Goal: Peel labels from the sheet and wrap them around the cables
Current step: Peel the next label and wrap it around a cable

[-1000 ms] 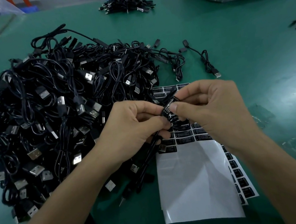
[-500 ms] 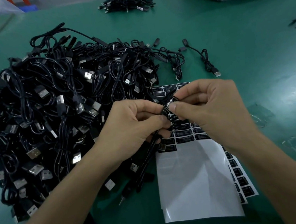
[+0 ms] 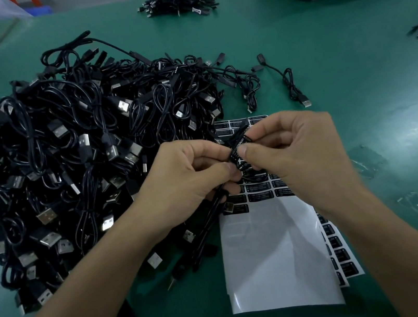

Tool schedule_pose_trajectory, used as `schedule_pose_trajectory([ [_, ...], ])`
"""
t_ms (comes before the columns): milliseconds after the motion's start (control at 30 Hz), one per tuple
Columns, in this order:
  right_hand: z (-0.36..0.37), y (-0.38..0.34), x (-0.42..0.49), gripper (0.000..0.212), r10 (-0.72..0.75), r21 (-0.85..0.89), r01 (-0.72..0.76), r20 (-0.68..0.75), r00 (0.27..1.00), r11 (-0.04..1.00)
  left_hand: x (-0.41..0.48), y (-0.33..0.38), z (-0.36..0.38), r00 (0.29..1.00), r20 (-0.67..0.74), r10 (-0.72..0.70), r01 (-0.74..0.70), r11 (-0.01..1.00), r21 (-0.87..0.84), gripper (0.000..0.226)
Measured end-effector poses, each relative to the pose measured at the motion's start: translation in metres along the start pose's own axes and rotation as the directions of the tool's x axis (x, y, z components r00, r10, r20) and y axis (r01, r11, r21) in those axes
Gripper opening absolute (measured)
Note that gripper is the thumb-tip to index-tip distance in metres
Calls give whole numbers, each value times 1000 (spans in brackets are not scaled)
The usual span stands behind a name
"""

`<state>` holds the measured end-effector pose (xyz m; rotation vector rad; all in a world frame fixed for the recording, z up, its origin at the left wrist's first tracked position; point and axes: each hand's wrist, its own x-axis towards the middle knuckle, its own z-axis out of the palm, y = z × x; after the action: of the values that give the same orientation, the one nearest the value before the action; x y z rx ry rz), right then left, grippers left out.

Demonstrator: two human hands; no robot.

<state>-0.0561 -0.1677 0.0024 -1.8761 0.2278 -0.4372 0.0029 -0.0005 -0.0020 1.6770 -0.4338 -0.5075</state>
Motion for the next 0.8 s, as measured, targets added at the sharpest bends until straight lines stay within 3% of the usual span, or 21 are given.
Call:
schedule_pose_trajectory([
  [633, 4, 0, -2, 20, -12, -14, 11, -28, 1000, 1000, -2, 0, 3, 999, -14, 41, -41, 999, 0, 3],
  [800, 5, -2, -4, 20, -12, 7, 12, -18, 1000, 1000, -2, -4, 5, 996, -74, 50, -51, 998, -23, 13],
])
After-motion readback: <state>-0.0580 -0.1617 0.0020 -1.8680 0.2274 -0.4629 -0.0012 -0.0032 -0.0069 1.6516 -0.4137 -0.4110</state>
